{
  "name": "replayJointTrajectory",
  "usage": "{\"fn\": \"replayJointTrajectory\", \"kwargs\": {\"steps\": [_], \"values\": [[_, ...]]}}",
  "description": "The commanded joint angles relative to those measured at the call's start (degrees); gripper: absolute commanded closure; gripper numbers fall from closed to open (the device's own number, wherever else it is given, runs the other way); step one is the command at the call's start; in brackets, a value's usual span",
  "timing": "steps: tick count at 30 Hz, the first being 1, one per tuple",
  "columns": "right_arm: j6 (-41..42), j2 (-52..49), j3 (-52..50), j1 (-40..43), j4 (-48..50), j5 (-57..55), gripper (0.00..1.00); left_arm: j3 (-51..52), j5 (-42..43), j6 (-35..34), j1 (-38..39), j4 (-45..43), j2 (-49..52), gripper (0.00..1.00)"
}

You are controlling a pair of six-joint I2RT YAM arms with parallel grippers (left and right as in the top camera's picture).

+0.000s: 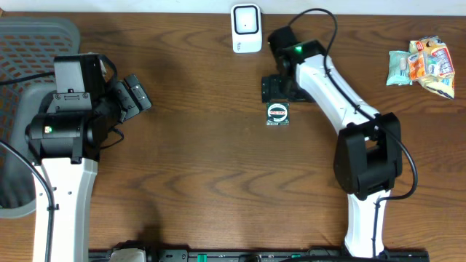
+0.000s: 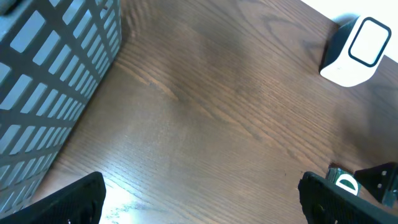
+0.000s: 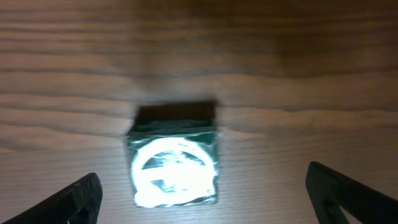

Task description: Scan the item barcode

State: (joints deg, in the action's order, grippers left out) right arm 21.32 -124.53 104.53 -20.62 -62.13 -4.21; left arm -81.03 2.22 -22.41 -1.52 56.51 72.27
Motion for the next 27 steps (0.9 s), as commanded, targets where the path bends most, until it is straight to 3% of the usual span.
{"fn": "replayJointTrajectory", "kwargs": {"steps": [1, 11, 15, 19, 27], "values": [[-5.92, 0.28, -4.98, -0.17, 2.49, 5.29, 0.01, -0.5, -0.55, 0.76, -0.35, 0.04, -0.04, 0.02], [-5.49, 0.28, -13.4, -1.57, 10.16, 6.75, 0.02, -0.5, -0.55, 0.76, -0.35, 0.04, -0.04, 0.02], [-4.83, 0.28, -13.4, -1.6, 10.56, 6.73, 0.16, -0.5, -0.55, 0.76, -0.35, 0.04, -0.04, 0.02], [-3.98, 0.28, -13.4, -1.62, 11.72, 6.73, 0.16, -0.5, -0.55, 0.76, -0.35, 0.04, -0.04, 0.02], [-3.39, 0.28, -13.42, -1.6, 13.75, 6.54, 0.27, -0.5, -0.52, 0.76, -0.35, 0.04, -0.04, 0.02]]}}
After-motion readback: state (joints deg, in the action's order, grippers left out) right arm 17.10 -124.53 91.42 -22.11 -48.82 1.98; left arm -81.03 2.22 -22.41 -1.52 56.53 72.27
